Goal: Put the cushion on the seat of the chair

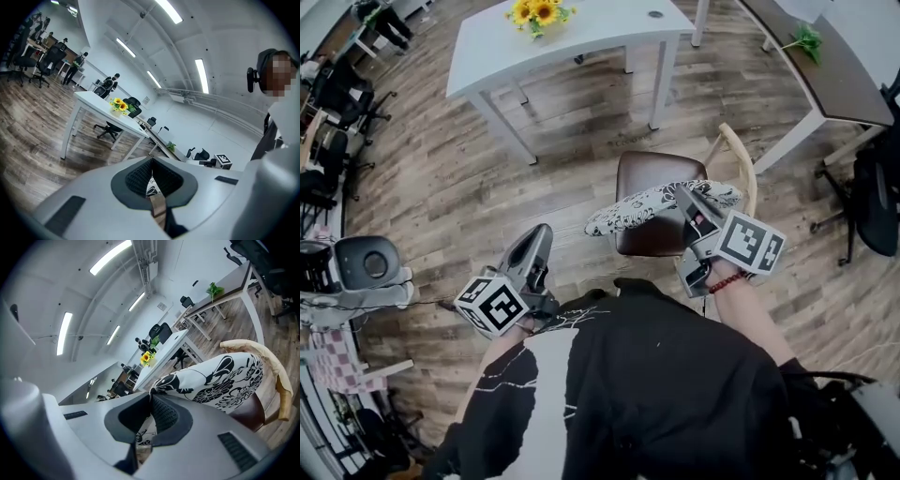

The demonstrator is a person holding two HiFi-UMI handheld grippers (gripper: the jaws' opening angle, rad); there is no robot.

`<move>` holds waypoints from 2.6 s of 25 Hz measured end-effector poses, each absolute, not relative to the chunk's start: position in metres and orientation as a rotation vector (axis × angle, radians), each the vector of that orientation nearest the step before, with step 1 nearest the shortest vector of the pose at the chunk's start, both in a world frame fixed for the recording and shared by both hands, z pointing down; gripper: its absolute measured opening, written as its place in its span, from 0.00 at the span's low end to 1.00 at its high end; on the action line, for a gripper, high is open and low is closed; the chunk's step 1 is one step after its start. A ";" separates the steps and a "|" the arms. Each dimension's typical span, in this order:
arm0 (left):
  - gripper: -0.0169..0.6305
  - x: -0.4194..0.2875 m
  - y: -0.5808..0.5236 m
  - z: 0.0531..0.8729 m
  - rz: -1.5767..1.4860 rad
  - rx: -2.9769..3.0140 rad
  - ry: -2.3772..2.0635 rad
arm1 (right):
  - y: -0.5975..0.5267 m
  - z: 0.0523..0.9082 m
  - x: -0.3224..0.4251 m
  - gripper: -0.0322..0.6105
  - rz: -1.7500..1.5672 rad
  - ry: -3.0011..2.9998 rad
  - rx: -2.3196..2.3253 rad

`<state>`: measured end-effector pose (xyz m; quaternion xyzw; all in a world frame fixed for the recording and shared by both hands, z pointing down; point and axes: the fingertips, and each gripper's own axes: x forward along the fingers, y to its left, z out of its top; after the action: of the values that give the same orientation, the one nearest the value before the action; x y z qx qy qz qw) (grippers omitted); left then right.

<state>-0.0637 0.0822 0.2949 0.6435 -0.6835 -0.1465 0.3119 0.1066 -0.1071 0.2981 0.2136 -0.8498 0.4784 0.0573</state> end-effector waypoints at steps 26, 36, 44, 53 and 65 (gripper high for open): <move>0.05 -0.069 0.030 0.311 -0.378 1.766 -1.705 | -0.138 0.303 0.109 0.08 1.516 -2.565 0.751; 0.05 -0.111 -0.019 0.321 -0.368 1.807 -1.607 | -0.170 0.313 0.081 0.08 1.517 -2.508 0.879; 0.05 -0.148 -0.078 0.327 -0.350 1.837 -1.514 | -0.211 0.324 0.062 0.08 1.549 -2.415 1.044; 0.05 -0.192 -0.110 0.343 -0.364 1.790 -1.488 | -0.264 0.332 0.041 0.08 1.542 -2.378 1.171; 0.05 -0.252 -0.152 0.345 -0.327 1.792 -1.460 | -0.327 0.345 0.028 0.08 1.548 -2.330 1.365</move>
<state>-0.2517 -0.1523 0.3447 0.7058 -0.5752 -0.1288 0.3928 0.0276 -0.3266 0.3455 0.4385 -0.7484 0.4974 0.0145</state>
